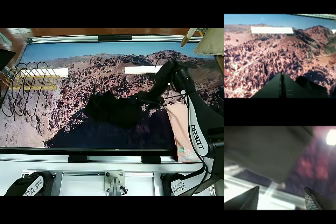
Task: Fold the shirts.
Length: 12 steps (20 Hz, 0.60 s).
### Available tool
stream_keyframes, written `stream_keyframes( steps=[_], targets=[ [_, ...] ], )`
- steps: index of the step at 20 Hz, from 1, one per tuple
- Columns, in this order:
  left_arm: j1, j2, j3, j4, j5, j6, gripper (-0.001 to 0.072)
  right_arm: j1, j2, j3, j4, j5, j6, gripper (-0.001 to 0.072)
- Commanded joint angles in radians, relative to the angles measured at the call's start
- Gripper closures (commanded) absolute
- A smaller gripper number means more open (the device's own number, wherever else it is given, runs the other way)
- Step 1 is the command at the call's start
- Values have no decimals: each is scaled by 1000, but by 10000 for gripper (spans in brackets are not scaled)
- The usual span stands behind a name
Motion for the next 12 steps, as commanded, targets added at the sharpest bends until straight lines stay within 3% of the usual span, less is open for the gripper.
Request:
stream_keyframes(
  steps=[1,6,11,12],
  targets=[
    [1,0,0,0,0,5,680,-21,5,-171,27,101,24,49],
    [1,0,0,0,2,5,680,-18,4,-277,218,340,15,49],
    [1,-5,0,0,2,5,679,40,-38,-281,259,349,3,77],
    [1,-5,0,0,2,5,679,60,-49,-281,272,350,3,239]
  ],
)
